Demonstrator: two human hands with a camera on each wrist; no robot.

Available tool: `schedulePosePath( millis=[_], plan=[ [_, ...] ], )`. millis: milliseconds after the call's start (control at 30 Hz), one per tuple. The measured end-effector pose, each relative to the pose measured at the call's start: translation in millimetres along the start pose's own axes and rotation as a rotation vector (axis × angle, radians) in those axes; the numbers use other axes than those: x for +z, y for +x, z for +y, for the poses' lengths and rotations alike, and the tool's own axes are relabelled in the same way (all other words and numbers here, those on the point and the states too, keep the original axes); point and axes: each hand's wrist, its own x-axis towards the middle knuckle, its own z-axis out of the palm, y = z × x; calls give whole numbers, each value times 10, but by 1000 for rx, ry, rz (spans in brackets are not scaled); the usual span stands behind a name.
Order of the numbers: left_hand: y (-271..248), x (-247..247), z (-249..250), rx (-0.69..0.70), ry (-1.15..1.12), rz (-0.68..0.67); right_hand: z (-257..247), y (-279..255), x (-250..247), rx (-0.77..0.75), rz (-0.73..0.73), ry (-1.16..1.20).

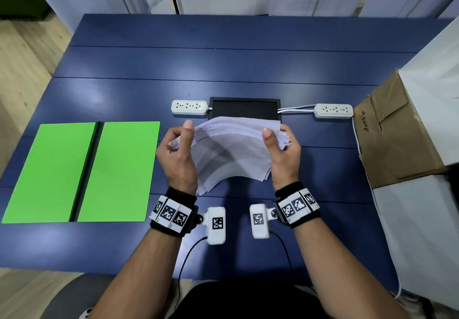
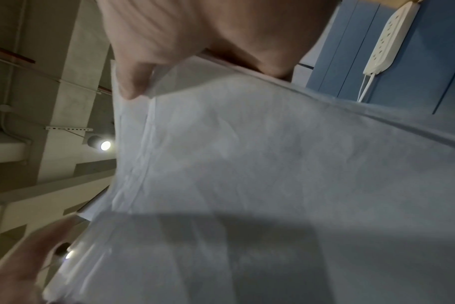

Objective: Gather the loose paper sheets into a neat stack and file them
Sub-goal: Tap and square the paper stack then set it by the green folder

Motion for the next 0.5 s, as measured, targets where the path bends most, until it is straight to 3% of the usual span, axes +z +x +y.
schedulePosePath(
  millis=[233,500],
  plan=[
    [3,-36,-29,4,12,-47,-87,-39,109,-103,114,-6],
    [-15,-117,-92,-49,-35,-82,-130,-30,94,-150,92,-40]
  ],
)
